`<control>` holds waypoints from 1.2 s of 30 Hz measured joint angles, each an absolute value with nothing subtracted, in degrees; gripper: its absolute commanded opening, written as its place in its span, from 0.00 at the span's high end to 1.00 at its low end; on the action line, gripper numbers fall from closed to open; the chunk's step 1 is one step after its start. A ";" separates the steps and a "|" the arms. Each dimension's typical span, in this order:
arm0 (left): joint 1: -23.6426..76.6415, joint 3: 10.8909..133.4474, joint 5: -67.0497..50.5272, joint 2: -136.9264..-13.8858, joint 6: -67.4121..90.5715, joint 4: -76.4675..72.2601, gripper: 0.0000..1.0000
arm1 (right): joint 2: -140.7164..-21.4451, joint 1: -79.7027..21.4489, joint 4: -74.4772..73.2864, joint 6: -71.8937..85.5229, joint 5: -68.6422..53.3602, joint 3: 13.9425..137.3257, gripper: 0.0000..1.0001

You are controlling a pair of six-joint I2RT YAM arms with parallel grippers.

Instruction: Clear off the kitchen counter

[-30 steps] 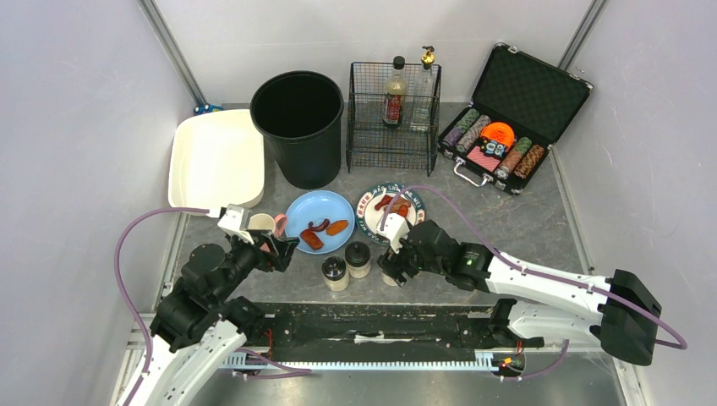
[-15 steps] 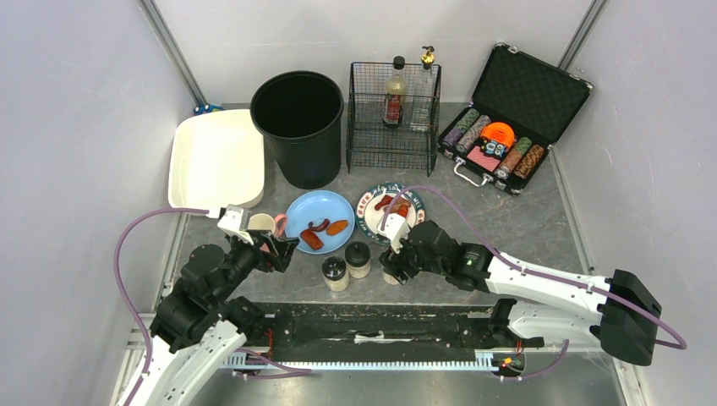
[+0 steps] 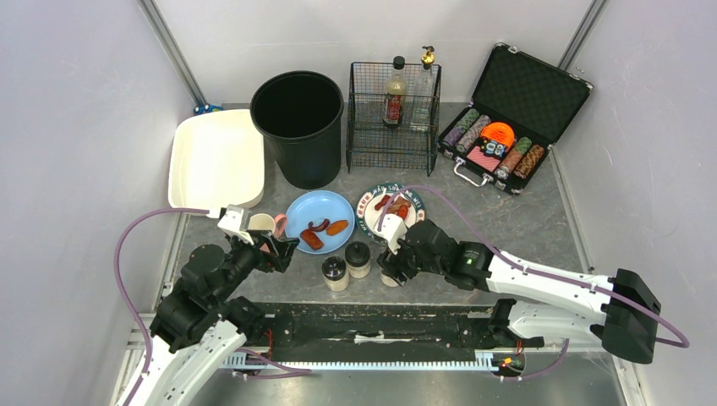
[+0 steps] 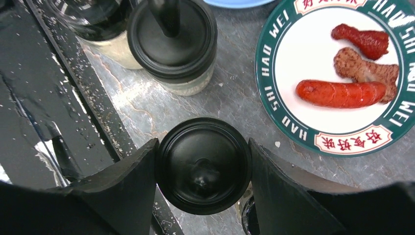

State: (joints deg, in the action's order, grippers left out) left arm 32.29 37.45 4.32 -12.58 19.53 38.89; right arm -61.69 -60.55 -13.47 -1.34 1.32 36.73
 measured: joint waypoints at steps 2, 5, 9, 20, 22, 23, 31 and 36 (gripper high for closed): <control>32.27 37.45 4.32 -12.58 19.53 38.89 0.17 | -61.67 -60.80 -14.48 -1.32 1.37 38.20 0.92; 32.27 37.43 4.32 -12.58 19.53 38.89 0.17 | -61.67 -61.04 -15.03 -1.32 1.74 40.38 0.94; 32.27 37.43 4.32 -12.58 19.53 38.89 0.17 | -61.67 -61.28 -15.68 -1.39 2.59 43.27 0.96; 32.38 37.43 4.32 -12.60 19.53 38.89 0.18 | -61.58 -61.41 -19.03 -2.55 8.16 49.98 1.00; 32.38 37.43 4.32 -12.60 19.53 38.89 0.18 | -61.58 -61.41 -19.40 -2.76 9.43 50.89 1.00; 32.38 37.43 4.32 -12.60 19.53 38.89 0.18 | -61.58 -61.41 -19.57 -2.87 10.20 51.40 1.00; 32.40 37.43 4.32 -12.60 19.53 38.89 0.18 | -62.28 -61.39 -19.77 -4.73 20.08 56.01 1.00; 32.49 37.43 4.36 -12.58 19.53 38.89 0.18 | -64.66 -60.73 -18.00 -6.00 24.25 59.24 1.00</control>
